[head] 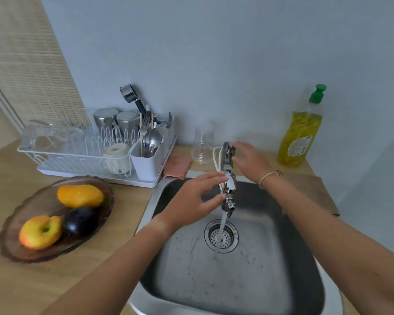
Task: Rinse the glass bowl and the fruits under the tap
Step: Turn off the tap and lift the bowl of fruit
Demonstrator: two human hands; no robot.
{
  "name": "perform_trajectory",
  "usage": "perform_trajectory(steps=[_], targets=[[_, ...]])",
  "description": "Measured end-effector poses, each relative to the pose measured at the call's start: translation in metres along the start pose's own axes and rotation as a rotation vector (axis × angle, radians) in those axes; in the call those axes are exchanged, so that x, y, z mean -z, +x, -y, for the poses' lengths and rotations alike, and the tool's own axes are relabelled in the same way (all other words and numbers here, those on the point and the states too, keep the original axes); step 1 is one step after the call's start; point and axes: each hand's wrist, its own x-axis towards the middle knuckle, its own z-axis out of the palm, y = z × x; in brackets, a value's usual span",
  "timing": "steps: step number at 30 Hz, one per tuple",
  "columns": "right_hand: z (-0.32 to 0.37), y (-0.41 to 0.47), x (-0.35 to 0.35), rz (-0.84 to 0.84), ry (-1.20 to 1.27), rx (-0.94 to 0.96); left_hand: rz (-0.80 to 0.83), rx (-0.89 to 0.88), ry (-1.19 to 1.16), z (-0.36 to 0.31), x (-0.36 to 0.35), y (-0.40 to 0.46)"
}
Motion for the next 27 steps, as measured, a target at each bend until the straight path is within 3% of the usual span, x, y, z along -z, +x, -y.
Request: perform_trajectory(steps=[6,15,27], targets=[[-0.019,0.017,-0.015,0.039,-0.085,0.038,0.027,-0.029,0.062,0.002,-0.010,0.009],[-0.017,0.010,-0.032,-0.114,0.010,-0.024,0.010,0.013,-0.052,0.003,-0.015,0.009],[-0.016,-0.001,-0.034,0.006,-0.054,-0.064,-0.020,0.031,-0.052,0.001,-0.017,0.007]])
